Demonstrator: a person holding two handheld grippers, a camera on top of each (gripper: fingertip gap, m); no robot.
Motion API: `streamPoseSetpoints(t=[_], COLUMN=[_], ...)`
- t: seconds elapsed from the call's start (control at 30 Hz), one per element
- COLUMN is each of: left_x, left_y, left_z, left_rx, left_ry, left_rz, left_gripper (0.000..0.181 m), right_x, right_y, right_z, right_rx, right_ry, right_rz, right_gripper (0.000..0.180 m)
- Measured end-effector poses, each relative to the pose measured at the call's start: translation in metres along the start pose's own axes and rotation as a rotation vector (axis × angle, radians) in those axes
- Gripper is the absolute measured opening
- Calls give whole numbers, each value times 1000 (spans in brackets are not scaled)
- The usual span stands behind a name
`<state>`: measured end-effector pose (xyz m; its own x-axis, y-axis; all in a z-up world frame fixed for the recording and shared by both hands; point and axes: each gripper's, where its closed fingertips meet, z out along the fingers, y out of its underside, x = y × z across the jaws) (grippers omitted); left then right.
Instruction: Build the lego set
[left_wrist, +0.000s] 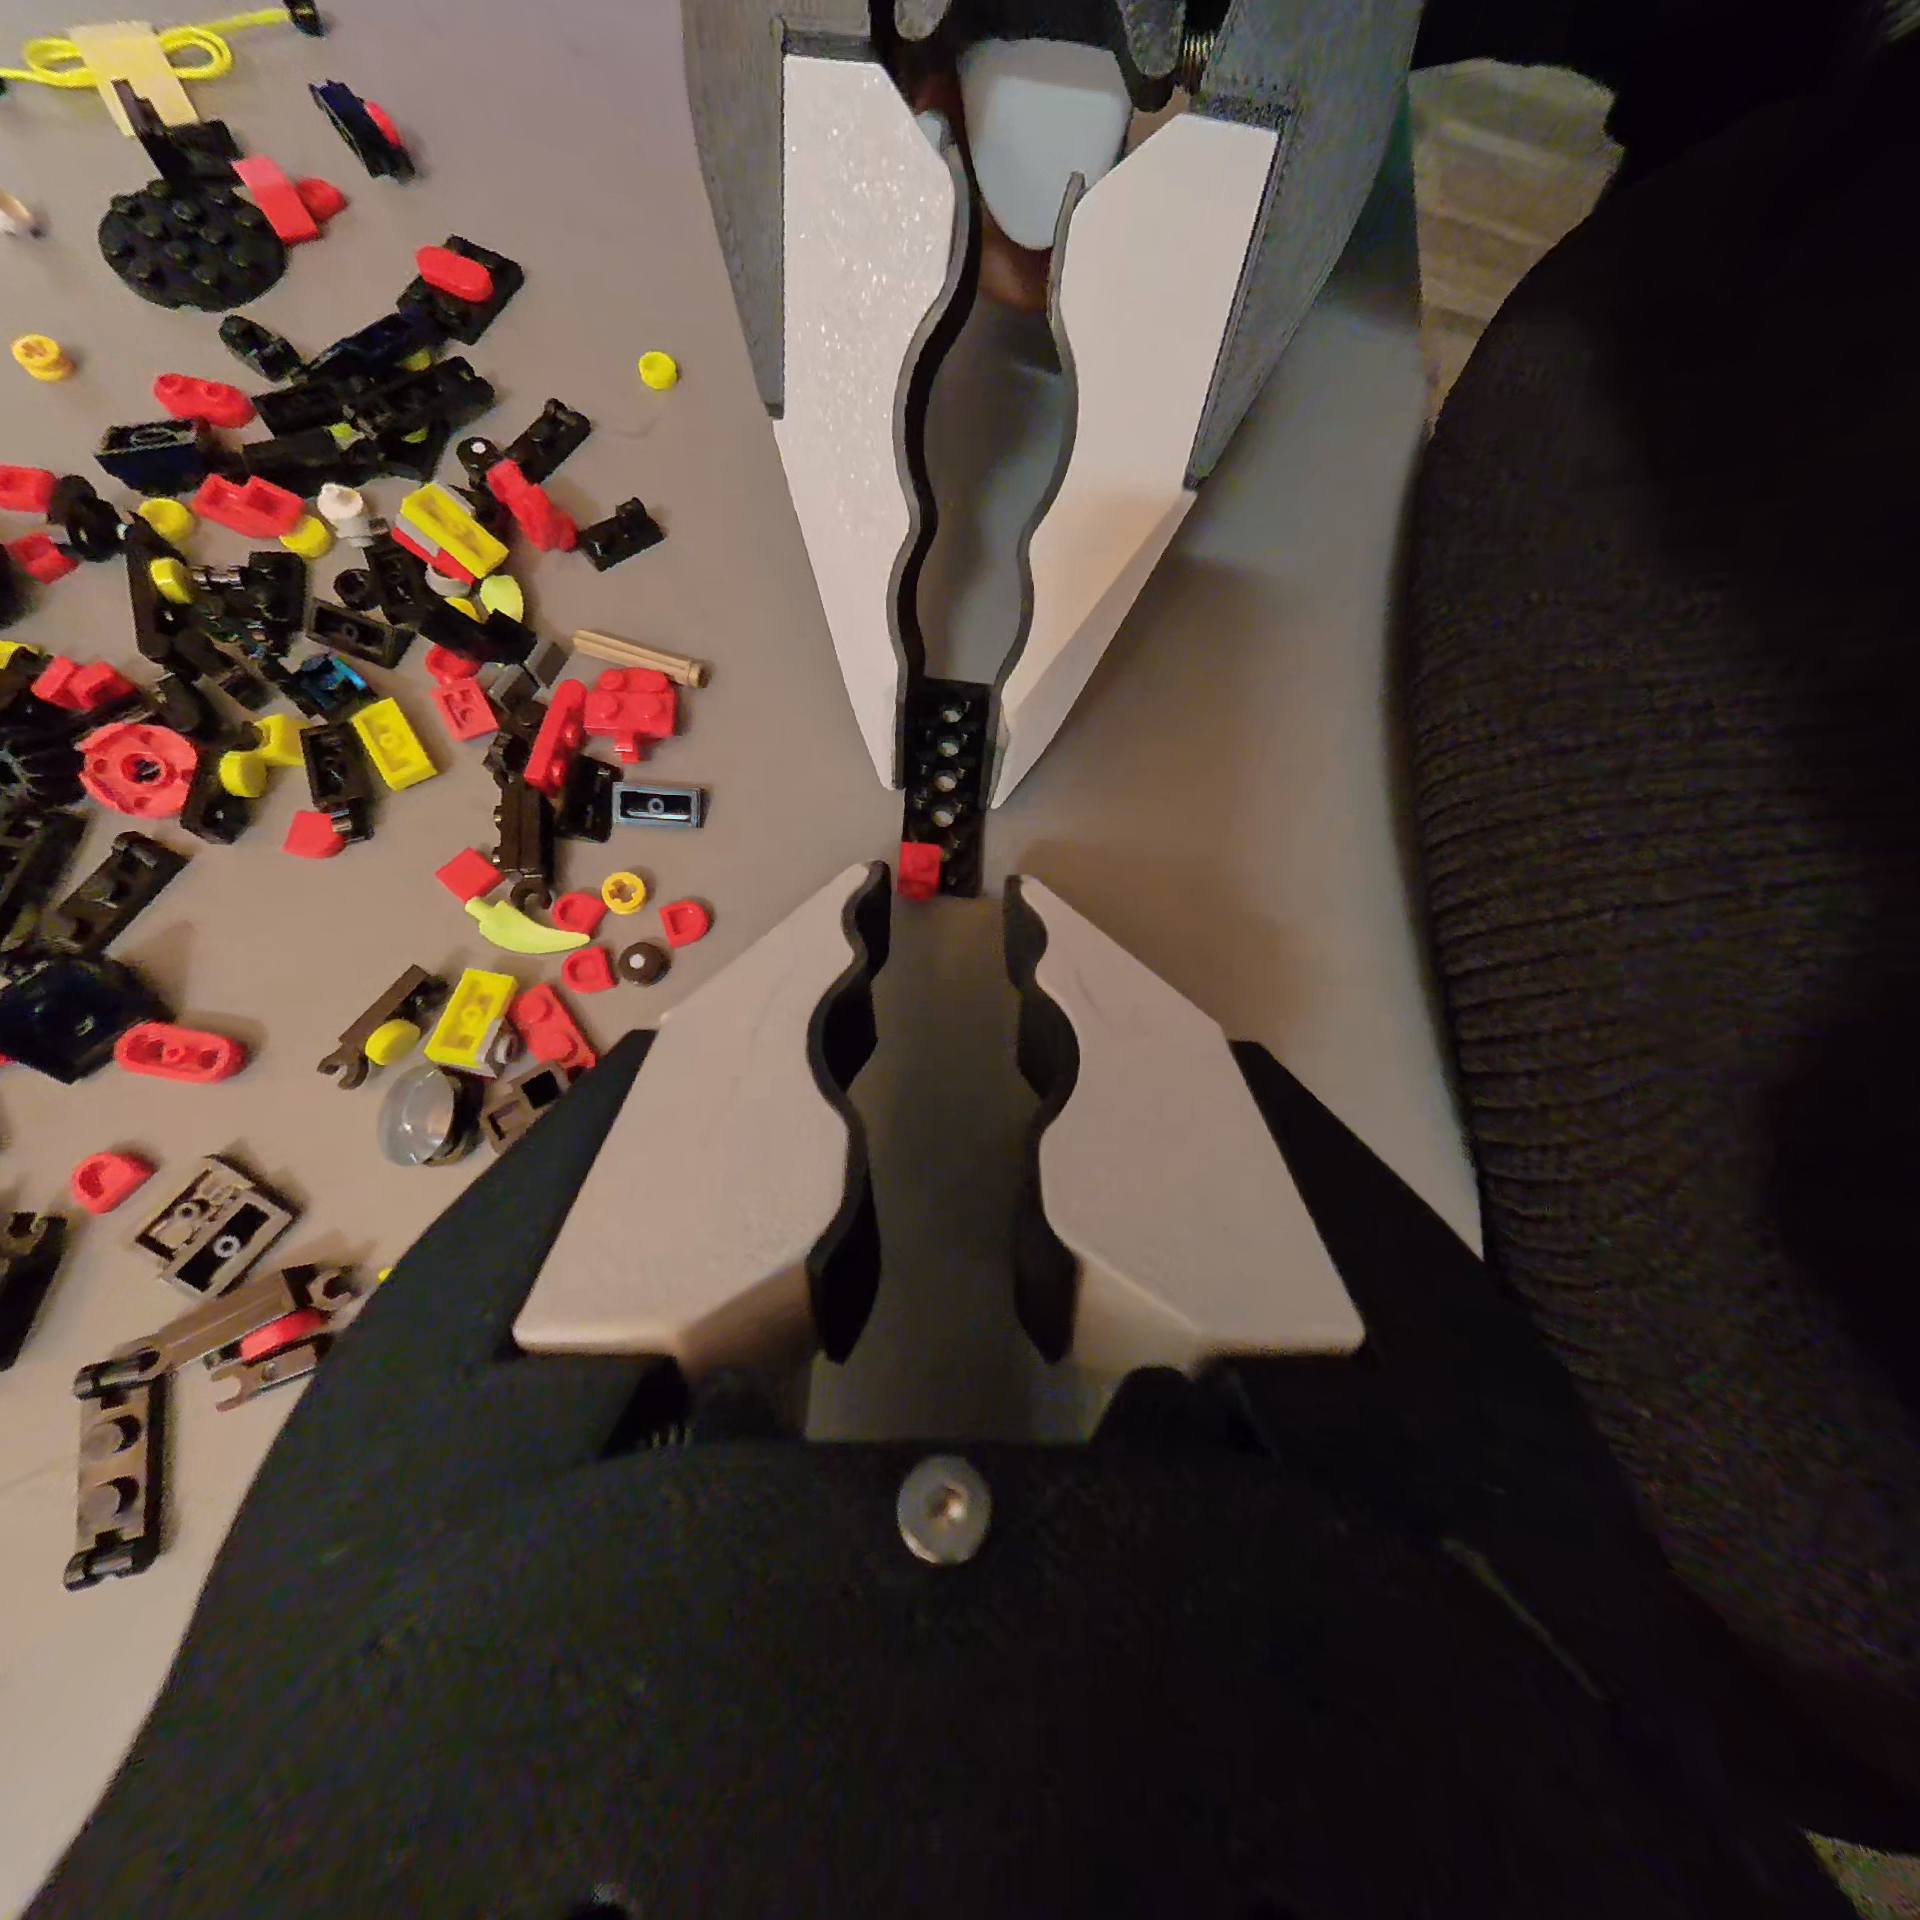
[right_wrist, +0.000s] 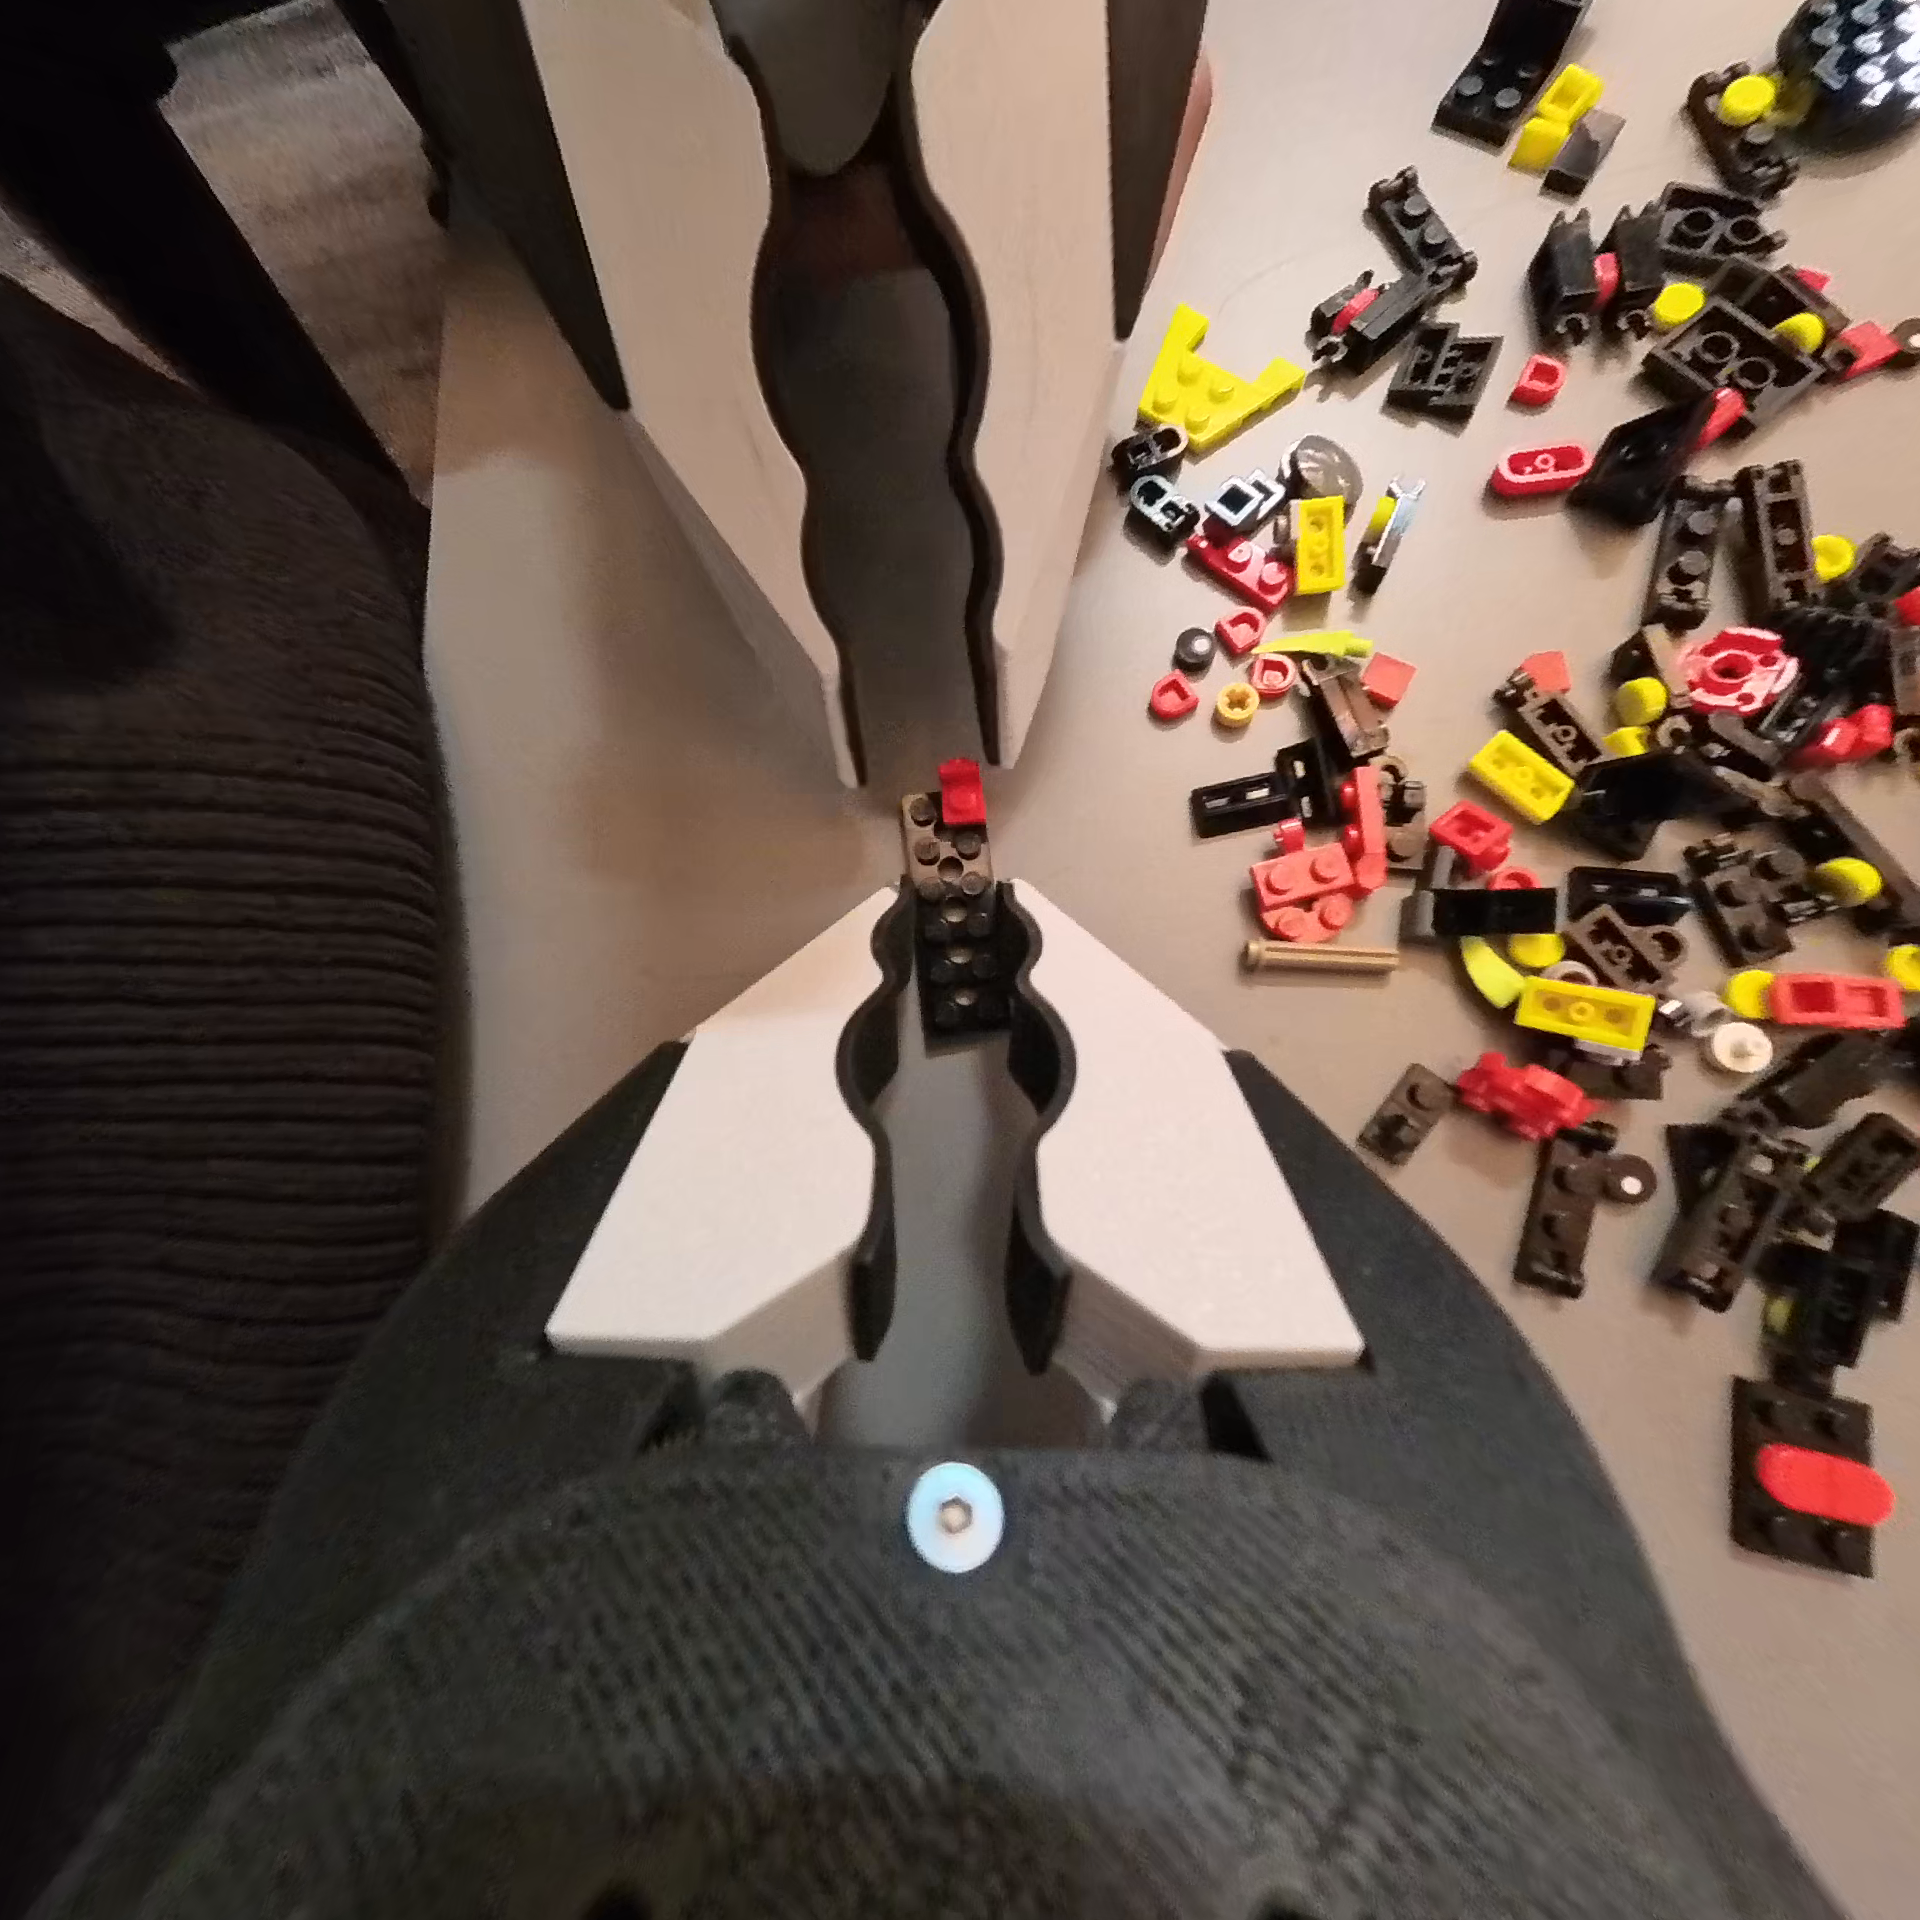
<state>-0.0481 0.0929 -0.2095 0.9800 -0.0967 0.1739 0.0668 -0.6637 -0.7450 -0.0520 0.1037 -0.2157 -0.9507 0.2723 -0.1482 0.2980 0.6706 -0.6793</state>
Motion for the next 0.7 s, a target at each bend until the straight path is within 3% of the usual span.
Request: streamPoseSetpoints(t=[0.7], left_x=[-4], left_y=[0], left_z=[4], left_rx=[-13], left_ry=[-19], left_rz=[-12], left_gripper=[14], right_x=[0], right_y=[-1], right_z=[-1], right_rx=[54], right_ry=[-53], right_rz=[59], right_gripper=[14])
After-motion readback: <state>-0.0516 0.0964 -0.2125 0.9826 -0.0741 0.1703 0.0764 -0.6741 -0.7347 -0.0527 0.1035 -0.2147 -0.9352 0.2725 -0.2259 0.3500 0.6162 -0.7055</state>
